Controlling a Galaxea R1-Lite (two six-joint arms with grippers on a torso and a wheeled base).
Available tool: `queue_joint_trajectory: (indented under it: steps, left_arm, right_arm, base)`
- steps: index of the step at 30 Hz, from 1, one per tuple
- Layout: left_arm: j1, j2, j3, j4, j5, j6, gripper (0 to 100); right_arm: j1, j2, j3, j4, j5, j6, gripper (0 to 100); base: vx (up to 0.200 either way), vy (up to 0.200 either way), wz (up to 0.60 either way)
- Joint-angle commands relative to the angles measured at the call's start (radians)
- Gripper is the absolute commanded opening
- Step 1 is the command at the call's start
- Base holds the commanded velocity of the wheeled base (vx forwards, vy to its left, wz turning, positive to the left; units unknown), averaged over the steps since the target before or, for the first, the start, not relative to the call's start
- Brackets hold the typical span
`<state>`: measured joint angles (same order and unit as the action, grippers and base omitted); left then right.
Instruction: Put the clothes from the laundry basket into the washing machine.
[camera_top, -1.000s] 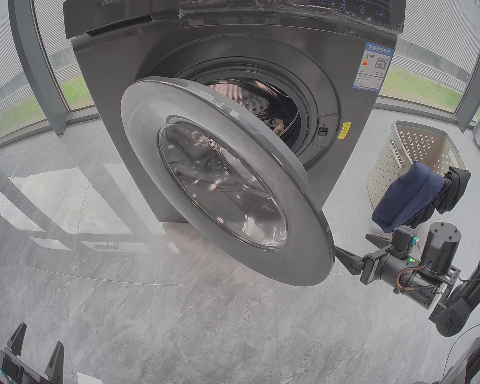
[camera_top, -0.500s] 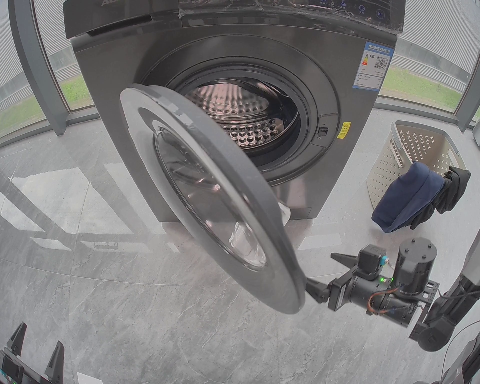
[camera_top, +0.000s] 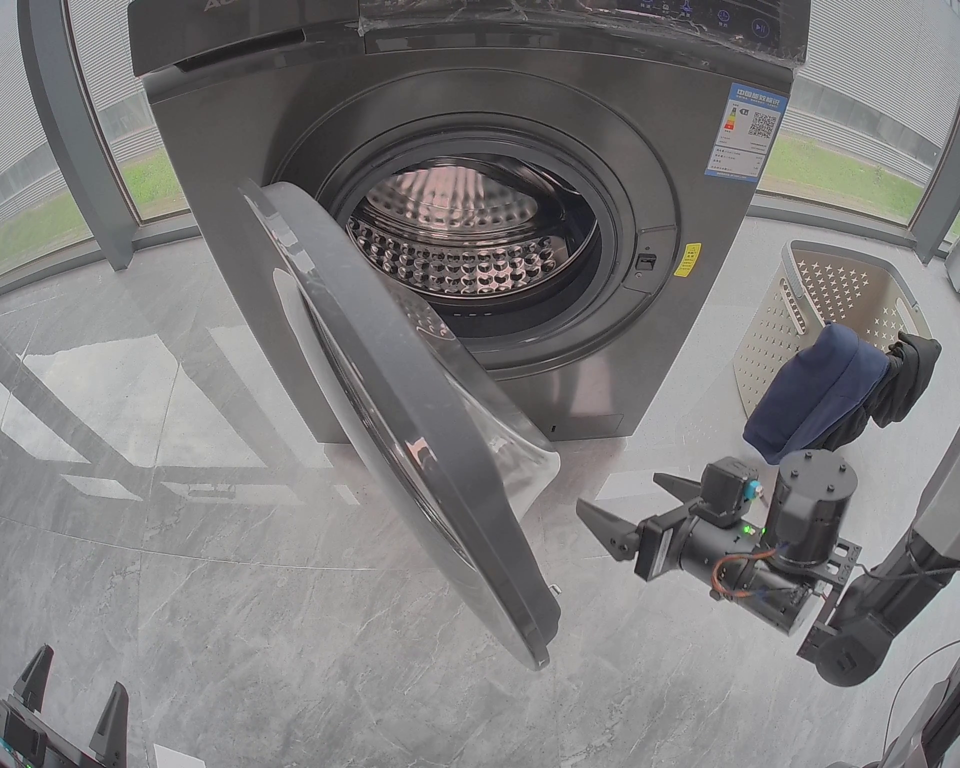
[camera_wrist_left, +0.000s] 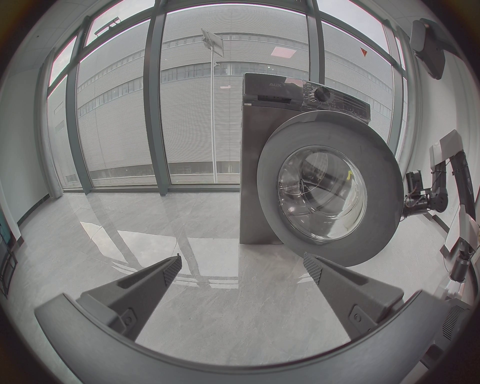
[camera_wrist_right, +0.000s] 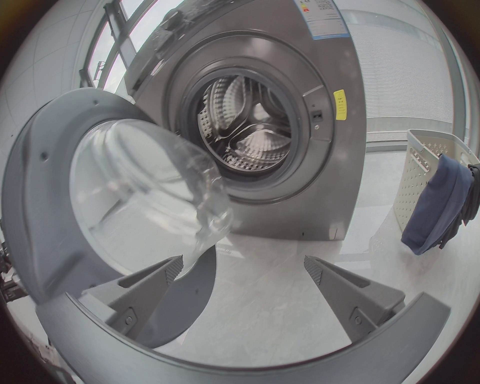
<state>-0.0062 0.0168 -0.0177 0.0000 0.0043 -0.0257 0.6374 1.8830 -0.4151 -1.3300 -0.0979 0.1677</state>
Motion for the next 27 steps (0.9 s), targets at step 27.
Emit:
queue_joint_trajectory:
  steps: [27]
  left_arm:
    - [0.000,-0.012,0.016,0.000,0.000,0.000,100]
  right_arm:
    - [0.111,0.058,-0.149,0.135,0.003,0.041,100]
  base:
    - [0.000,0.000,0.00]
